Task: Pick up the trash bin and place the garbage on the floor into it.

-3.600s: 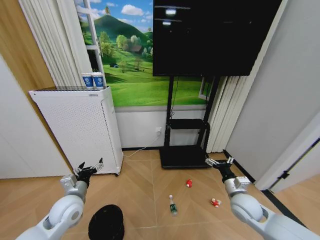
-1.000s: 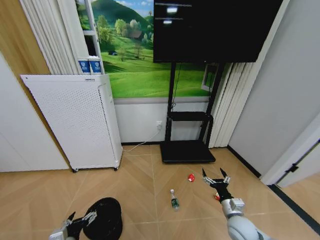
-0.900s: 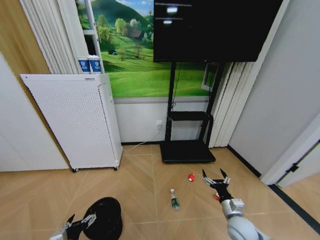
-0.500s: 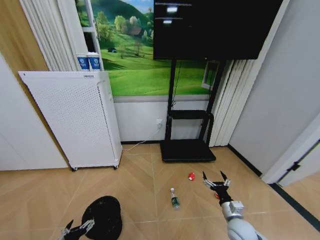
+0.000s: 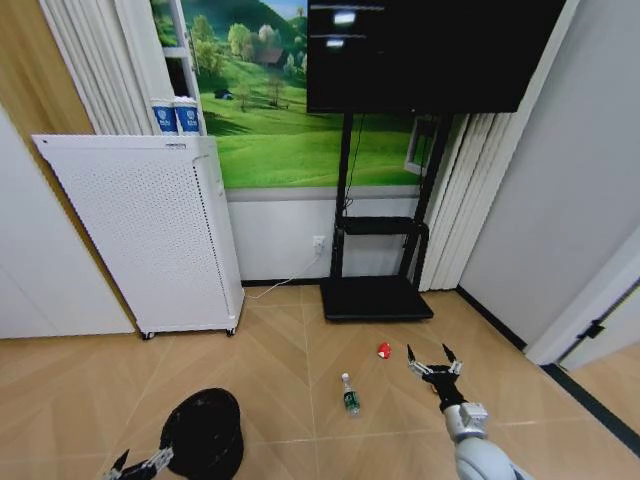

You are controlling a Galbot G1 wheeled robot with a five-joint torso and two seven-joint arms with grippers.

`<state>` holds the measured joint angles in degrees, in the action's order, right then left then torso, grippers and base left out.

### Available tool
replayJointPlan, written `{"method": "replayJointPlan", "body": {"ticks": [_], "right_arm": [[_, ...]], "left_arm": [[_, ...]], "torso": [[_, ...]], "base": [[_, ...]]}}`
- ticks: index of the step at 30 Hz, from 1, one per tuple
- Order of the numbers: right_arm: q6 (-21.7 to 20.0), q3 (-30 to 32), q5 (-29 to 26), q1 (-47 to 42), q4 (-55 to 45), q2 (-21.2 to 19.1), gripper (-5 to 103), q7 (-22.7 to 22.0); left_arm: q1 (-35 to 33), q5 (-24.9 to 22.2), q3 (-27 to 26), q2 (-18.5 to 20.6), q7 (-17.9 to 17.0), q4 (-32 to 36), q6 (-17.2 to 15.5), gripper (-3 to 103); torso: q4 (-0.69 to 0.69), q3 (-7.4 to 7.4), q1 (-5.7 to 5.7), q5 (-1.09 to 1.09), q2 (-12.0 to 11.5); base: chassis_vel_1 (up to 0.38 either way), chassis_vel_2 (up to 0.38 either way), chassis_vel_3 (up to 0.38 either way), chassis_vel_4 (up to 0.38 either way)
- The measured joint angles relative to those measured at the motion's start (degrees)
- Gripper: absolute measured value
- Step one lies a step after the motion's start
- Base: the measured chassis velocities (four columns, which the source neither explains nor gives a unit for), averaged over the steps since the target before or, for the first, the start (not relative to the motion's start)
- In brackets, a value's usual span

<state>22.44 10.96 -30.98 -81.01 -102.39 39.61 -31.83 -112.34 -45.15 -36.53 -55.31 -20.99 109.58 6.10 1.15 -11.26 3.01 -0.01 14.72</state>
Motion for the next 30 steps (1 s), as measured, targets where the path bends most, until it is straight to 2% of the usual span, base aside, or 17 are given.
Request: {"method": "replayJointPlan", "body": {"ticks": [2,15,30], "right_arm": [[0.1,0.3,0.3,-0.7,0.1,0.2,100,0.0],[0.2,0.7,0.1,-1.5,-0.5,0.2,100,-0.5],[0.5,0.9,-0.4,-2.6,-1.3,1.6,100,-0.8]], "left_arm": [[0.1,-0.3,-0.4,-0.2,1.0,-0.9,0.3,100],[3.2,-2.2,-0.9,0.5,2.1,-4.1,0.7,100],[8.8,-4.5,1.7,0.5,3.2,-6.8,0.2,100]], "torso": [[0.01,0.54,-0.25,0.0,-0.8],[0.0,2.46,-0.97,0.0,-3.4],[0.01,5.17,-1.81,0.01,-7.0]], "base": [[0.0,0.0,0.0,0.0],[0.0,0.0,0.0,0.0],[0.0,0.0,0.0,0.0]]}}
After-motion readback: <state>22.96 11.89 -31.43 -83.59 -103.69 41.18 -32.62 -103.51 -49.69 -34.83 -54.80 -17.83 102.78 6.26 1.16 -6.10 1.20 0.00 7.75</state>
